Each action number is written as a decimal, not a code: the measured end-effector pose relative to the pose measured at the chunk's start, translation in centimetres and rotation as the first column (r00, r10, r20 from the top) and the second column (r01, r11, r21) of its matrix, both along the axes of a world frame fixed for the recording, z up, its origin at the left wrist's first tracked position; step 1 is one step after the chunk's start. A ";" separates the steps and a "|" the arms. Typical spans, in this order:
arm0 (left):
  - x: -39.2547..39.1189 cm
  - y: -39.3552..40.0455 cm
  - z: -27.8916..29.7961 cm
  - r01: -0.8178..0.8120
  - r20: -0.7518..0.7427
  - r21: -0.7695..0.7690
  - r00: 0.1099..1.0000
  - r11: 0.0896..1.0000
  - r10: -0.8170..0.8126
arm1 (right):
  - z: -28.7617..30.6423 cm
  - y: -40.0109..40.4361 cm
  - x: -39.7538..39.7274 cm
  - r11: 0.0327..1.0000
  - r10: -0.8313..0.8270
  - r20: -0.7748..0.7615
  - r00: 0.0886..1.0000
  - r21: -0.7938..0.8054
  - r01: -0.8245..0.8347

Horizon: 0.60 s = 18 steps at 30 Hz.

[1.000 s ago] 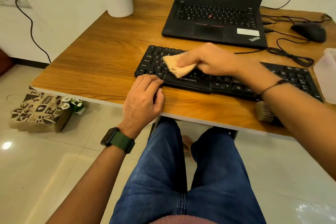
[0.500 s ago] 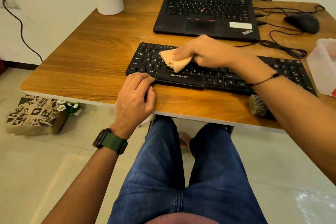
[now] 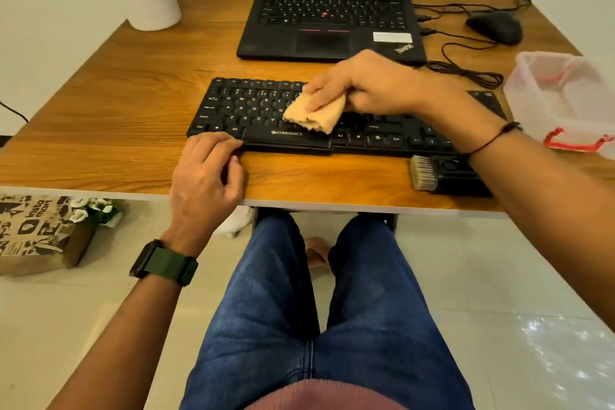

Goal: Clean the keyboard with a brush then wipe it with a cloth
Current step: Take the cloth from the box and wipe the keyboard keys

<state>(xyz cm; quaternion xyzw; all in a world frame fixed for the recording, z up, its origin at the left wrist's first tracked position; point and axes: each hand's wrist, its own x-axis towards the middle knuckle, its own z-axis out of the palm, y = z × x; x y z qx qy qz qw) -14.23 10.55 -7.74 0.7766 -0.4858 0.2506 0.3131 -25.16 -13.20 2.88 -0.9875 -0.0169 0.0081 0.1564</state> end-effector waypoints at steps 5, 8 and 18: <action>0.0 -0.1 -0.1 -0.002 0.001 -0.004 1.000 1.000 0.002 | -0.8 -1.9 -3.8 0.999 -0.050 -0.094 0.994 -0.001 0.050; 0.0 -0.1 -0.1 0.007 0.008 -0.013 1.000 1.000 -0.007 | -0.4 -3.5 -6.5 0.998 -0.066 -0.166 0.984 -0.034 0.062; 0.0 0.0 -0.2 0.005 0.014 -0.006 1.000 1.000 -0.005 | -0.6 -1.2 -4.5 1.000 -0.027 -0.012 1.000 -0.007 0.027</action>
